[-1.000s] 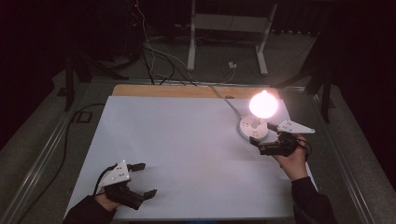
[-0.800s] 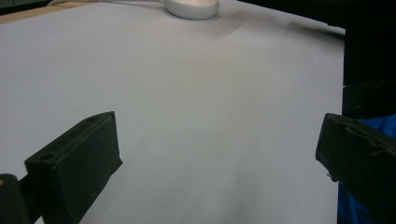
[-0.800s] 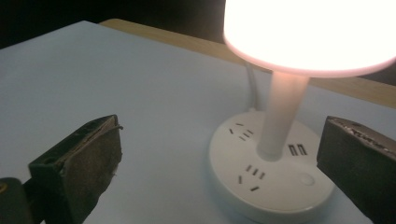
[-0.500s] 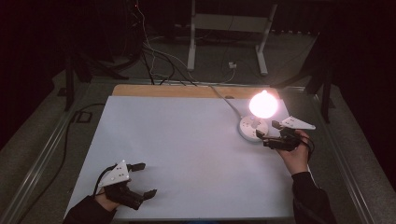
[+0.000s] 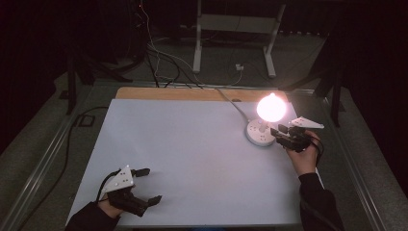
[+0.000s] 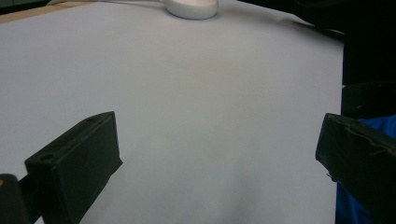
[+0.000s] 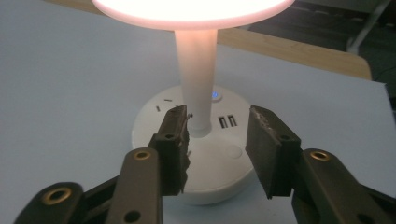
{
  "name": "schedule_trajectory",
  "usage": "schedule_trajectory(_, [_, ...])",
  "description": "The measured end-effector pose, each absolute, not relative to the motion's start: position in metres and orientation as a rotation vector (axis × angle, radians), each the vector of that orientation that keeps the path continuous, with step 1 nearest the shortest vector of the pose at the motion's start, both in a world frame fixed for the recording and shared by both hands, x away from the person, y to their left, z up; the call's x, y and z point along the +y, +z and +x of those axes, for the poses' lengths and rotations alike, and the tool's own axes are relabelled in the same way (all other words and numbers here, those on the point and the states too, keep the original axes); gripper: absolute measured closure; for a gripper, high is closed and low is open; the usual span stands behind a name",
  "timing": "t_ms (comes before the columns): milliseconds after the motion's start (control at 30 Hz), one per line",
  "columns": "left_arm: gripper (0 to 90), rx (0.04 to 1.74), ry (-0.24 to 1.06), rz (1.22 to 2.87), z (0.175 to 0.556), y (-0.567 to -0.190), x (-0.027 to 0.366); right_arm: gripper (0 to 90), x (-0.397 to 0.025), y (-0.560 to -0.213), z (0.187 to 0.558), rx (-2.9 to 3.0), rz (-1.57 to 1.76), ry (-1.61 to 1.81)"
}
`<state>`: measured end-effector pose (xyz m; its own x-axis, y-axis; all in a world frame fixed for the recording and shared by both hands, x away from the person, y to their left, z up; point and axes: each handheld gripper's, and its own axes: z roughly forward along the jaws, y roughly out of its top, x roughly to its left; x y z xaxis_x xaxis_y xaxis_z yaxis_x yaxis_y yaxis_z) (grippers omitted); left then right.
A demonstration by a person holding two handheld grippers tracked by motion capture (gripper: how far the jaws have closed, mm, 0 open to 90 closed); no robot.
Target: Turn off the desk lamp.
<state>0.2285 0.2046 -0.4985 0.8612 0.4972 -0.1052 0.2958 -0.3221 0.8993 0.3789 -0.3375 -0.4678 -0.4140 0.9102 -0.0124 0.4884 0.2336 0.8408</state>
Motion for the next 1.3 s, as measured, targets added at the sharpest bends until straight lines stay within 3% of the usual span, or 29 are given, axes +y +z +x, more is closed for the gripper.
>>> schedule_trajectory(167, [0.5,0.585,0.229,1.932,0.228,-0.498,0.204,69.4,-0.337,-0.470,0.382,2.005,1.300,1.064])
schedule_trajectory(267, [0.5,0.586,0.229,1.931,0.228,-0.498,0.204,82.0,-0.337,-0.473,0.386,1.994,1.327,1.037])
schedule_trajectory(533, [0.5,0.584,0.228,1.933,0.228,-0.498,0.204,89.4,-0.338,-0.483,0.394,1.950,1.369,0.989])
schedule_trajectory(1300, [0.5,0.588,0.226,1.930,0.228,-0.499,0.204,89.8,-0.330,-0.508,0.404,1.920,1.397,0.956])
